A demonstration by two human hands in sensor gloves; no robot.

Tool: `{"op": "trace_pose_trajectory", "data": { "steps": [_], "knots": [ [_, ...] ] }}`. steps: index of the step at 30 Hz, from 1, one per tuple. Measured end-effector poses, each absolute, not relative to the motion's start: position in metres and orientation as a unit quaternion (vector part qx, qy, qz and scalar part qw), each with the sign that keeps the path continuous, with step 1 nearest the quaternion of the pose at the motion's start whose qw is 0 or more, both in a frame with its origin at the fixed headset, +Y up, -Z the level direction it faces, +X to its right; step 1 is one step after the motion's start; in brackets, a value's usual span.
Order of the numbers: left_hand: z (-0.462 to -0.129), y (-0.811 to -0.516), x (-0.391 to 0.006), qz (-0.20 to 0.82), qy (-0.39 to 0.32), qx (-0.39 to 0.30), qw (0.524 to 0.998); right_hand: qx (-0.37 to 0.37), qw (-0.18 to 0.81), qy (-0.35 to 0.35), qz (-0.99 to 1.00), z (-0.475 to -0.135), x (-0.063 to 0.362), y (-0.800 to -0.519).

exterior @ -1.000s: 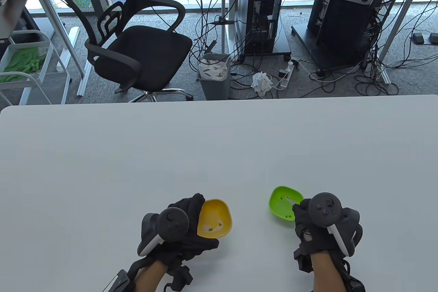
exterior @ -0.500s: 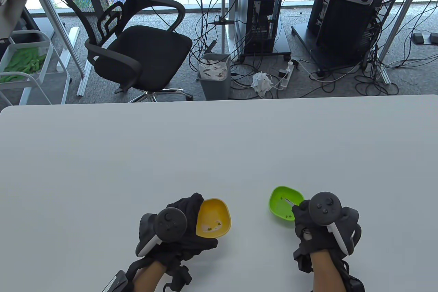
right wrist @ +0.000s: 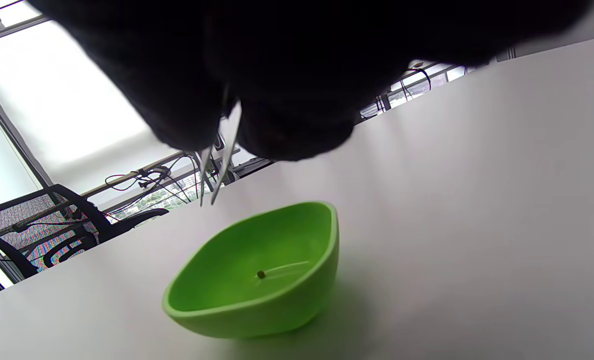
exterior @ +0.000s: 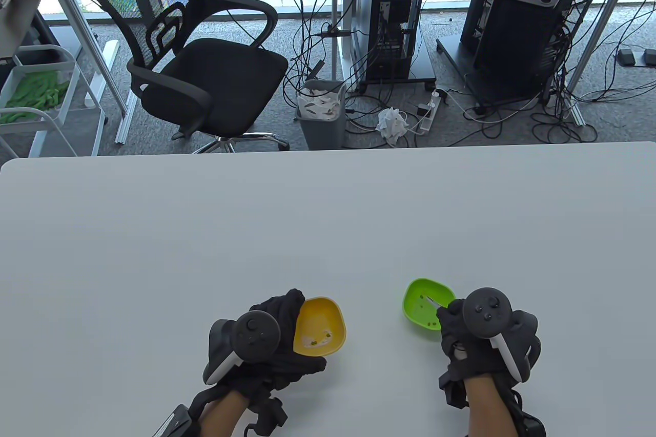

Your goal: Pick mung beans with tweezers into small dish

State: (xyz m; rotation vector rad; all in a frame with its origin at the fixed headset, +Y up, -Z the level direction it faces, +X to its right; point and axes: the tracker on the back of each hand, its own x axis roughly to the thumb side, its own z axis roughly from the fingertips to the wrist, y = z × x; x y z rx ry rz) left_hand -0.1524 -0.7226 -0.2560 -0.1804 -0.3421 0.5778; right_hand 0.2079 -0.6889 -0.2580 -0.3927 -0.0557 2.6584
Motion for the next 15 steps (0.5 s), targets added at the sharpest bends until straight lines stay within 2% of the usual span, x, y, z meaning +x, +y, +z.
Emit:
{"op": "trace_pose_trajectory", "data": {
  "steps": [5,10,15],
  "knots": [
    [-0.256,-0.722,-0.152,0.282,-0.168,-0.089,0.940,-0.138,0.228,-0.019,0.964,-0.258,0.207,-0.689],
    [-0.256,-0.723,-0.152,0.280,-0.168,-0.090,0.941,-0.103,0.232,-0.034,0.967,-0.253,0.192,-0.679],
    [-0.257,-0.722,-0.150,0.279,-0.168,-0.091,0.941,0.007,0.182,-0.103,0.978,-0.232,0.141,-0.646]
  ]
}}
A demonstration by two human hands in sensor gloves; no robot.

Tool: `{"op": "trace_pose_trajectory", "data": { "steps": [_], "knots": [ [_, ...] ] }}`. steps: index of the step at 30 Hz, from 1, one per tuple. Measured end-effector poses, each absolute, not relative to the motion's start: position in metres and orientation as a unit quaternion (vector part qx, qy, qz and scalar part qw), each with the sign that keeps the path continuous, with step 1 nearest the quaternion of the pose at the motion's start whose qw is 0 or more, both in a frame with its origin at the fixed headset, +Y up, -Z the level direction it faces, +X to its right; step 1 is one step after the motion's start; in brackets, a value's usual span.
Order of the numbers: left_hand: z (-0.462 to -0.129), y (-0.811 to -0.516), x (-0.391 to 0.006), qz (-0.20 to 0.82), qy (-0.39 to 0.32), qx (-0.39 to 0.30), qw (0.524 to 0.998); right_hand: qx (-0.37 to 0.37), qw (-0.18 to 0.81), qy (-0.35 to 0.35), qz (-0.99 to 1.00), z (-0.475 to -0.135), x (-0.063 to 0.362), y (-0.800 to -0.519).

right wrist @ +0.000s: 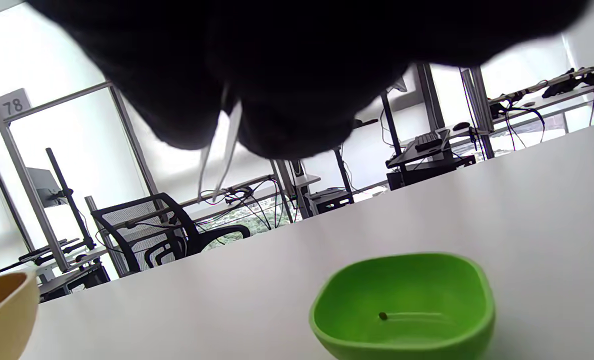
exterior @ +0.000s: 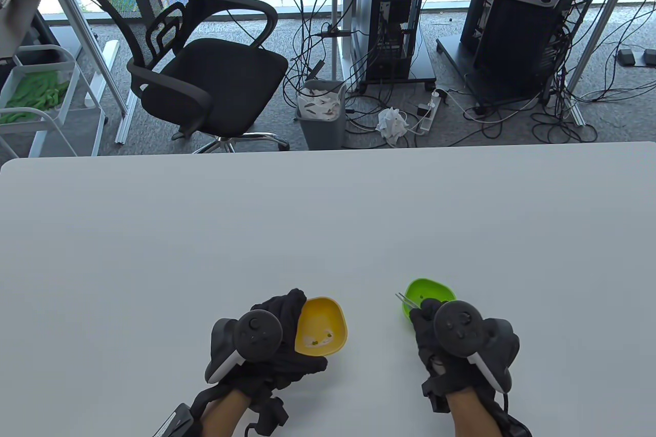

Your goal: Pick mung beans with tweezers into small dish

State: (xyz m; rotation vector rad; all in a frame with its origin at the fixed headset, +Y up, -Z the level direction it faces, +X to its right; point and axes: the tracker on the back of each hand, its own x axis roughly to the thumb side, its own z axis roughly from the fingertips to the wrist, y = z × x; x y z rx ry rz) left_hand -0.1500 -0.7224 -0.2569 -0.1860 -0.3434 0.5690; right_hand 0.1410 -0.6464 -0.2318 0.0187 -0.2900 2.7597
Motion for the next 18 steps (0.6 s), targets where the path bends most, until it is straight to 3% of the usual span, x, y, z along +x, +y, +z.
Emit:
{"op": "trace_pose_trajectory", "data": {
  "steps": [3,8,18],
  "knots": [
    [-0.257,-0.723,-0.150,0.278,-0.167,-0.094,0.941,0.075,0.154,-0.102,0.980,-0.219,0.102,-0.635],
    [-0.257,-0.722,-0.149,0.278,-0.168,-0.095,0.941,0.142,0.094,-0.056,0.984,-0.216,0.059,-0.642],
    [-0.257,-0.722,-0.147,0.272,-0.172,-0.094,0.942,0.150,0.046,-0.018,0.988,-0.222,0.042,-0.652]
  ]
}}
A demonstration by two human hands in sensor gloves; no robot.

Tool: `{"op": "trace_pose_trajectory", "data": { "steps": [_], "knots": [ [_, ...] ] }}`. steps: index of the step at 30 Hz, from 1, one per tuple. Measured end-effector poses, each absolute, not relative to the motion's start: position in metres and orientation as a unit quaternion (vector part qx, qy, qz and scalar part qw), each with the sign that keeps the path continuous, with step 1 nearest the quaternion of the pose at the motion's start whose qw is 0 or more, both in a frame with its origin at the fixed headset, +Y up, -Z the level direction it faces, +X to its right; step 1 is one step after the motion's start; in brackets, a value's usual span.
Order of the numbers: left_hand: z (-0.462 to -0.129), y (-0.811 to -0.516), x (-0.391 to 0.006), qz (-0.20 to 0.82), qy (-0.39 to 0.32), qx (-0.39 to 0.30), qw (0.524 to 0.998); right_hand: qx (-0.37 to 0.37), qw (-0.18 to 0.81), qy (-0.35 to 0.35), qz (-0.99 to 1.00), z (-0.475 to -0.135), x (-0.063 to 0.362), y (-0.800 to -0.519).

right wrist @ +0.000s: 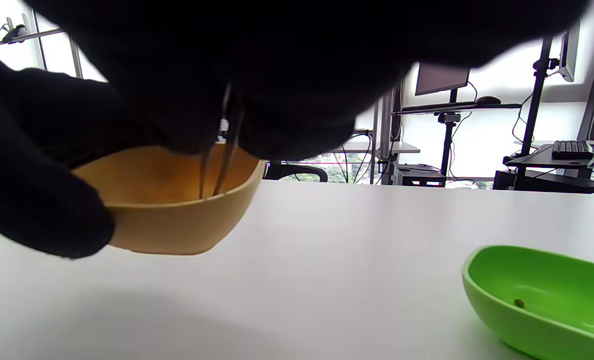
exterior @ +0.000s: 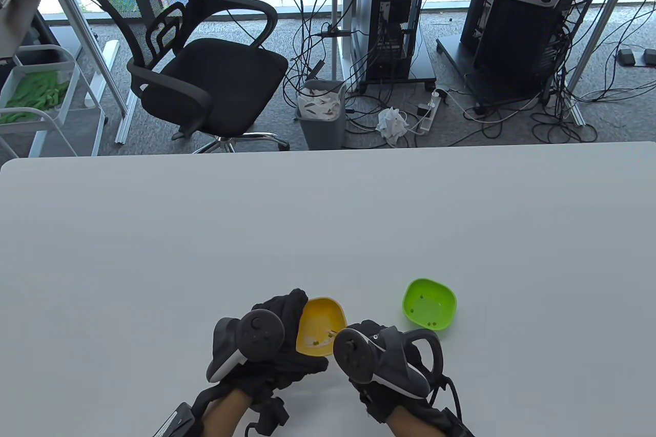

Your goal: Pick mung beans with tweezers into small dish

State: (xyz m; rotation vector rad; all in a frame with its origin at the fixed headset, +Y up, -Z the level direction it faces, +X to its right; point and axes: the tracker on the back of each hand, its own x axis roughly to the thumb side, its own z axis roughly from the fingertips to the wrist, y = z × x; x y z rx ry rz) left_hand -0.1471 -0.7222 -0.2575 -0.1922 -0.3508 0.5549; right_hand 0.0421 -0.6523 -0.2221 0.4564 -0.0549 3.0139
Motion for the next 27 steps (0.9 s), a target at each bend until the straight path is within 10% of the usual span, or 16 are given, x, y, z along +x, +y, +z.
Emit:
{"op": "trace_pose_trajectory", "data": {
  "steps": [27],
  "knots": [
    [-0.256,-0.723,-0.145,0.269,-0.172,-0.098,0.943,0.150,0.040,0.013,0.988,-0.228,0.033,-0.660]
  ]
}}
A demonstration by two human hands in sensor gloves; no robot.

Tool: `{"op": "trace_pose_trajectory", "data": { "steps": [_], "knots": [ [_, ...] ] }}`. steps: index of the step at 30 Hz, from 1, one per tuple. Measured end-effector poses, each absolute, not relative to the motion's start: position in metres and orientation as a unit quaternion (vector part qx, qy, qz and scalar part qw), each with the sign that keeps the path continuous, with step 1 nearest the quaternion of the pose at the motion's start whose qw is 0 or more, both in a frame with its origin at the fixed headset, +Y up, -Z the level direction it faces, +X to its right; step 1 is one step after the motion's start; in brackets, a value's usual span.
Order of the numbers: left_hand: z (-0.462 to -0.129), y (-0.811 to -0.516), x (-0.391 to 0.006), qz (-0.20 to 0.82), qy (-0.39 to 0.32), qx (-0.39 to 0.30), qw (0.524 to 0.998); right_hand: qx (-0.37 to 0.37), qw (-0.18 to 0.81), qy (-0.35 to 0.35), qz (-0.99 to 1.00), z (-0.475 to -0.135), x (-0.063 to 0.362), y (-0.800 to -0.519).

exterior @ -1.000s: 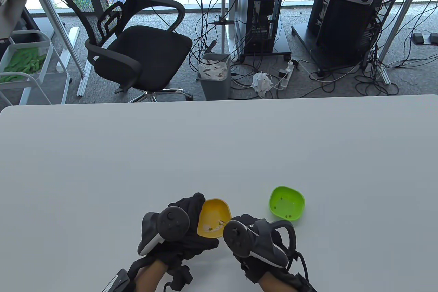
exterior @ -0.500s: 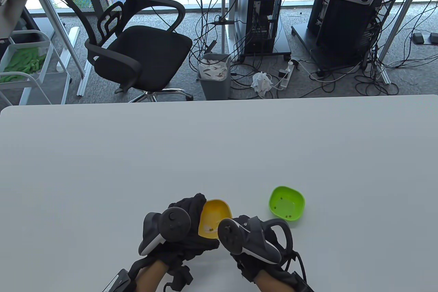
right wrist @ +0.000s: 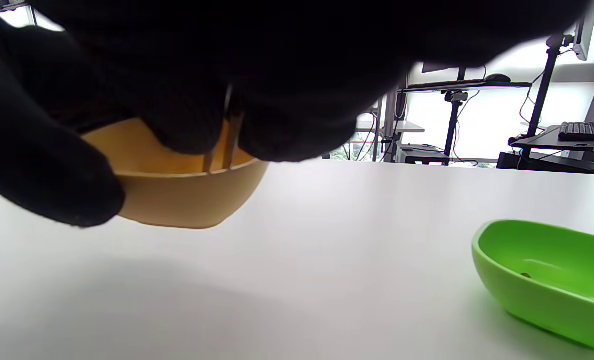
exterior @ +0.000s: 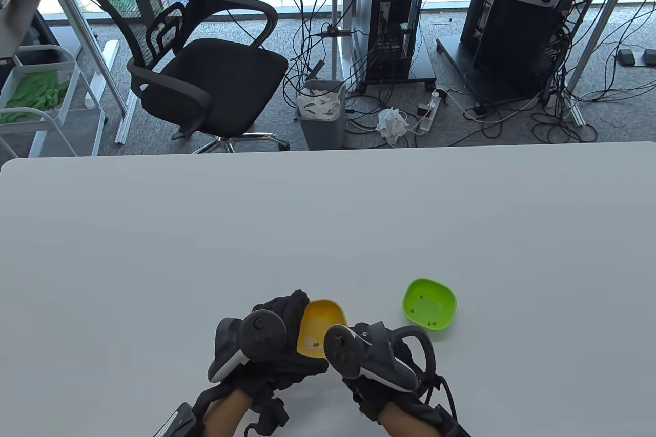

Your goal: Pick mung beans with tweezers into small dish

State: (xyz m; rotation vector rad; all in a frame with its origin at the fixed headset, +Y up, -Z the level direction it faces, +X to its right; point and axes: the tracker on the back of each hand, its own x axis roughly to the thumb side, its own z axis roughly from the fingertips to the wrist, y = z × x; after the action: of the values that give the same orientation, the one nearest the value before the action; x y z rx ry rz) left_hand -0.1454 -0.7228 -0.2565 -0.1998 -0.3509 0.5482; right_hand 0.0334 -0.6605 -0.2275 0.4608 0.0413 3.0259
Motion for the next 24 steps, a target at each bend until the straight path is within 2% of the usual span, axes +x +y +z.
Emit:
{"op": "trace_pose_trajectory", "data": {
  "steps": [9,16,21,24],
  "knots": [
    [-0.257,-0.723,-0.146,0.270,-0.172,-0.101,0.942,0.127,0.121,-0.044,0.983,-0.224,0.060,-0.644],
    [-0.257,-0.723,-0.147,0.272,-0.171,-0.098,0.942,0.000,0.181,-0.086,0.980,-0.236,0.137,-0.639],
    [-0.257,-0.723,-0.147,0.272,-0.172,-0.097,0.942,-0.099,0.200,-0.077,0.972,-0.245,0.193,-0.655],
    [-0.257,-0.723,-0.148,0.272,-0.171,-0.098,0.942,-0.117,0.206,-0.063,0.969,-0.249,0.204,-0.665]
  ]
}}
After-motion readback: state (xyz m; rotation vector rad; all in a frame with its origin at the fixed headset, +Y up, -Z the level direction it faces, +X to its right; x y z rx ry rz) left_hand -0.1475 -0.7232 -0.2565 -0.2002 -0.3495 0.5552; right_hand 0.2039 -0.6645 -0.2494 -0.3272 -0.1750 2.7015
